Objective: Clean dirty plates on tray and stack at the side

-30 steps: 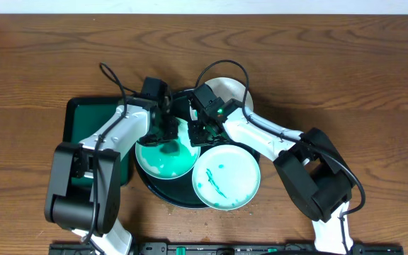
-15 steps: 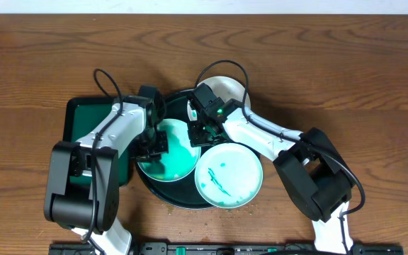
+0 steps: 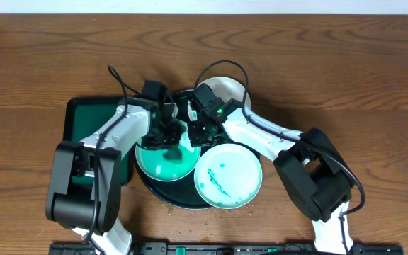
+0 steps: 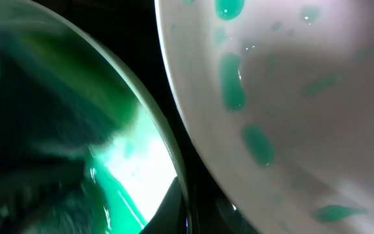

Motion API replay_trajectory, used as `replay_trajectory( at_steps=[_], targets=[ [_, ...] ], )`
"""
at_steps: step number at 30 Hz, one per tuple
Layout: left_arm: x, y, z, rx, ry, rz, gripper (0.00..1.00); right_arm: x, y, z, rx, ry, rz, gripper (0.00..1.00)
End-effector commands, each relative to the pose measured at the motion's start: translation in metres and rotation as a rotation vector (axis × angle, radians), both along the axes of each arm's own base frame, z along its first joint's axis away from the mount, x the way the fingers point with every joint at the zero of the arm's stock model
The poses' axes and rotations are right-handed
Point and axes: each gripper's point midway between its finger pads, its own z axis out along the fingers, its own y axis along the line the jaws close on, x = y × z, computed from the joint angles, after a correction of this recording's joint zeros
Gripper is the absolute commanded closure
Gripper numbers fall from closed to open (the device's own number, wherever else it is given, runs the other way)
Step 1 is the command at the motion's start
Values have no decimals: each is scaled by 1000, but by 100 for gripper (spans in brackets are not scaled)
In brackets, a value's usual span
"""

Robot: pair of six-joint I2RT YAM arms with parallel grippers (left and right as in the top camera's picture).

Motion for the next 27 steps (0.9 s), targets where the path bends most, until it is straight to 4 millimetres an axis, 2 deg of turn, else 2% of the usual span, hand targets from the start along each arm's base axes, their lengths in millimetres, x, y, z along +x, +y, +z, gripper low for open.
replay_trajectory(
  at_steps=[1,3,6,11,15,20,23,27],
  targets=[
    [17,88,-8,455,-80,254,93,-5,-3,-16,-33,28,4,99],
    [13,92,-3,467,-57,263,93,-5,-3,-16,-34,28,4,99],
    [6,92,18,471,-14,289,93,-5,-3,-16,-34,27,5,99],
    [8,91,73,456,-31,296,93,-5,-3,-16,-34,26,4,99],
    [8,99,116,437,-84,337,93,-6,-2,-16,-31,20,28,99],
    [6,134,146,420,-148,464,93,-9,4,-10,-1,25,74,99],
    [1,161,150,425,-145,552,93,-8,6,4,6,-4,120,99],
    [-4,189,150,433,-127,645,93,6,0,33,-60,-156,140,99]
  ],
)
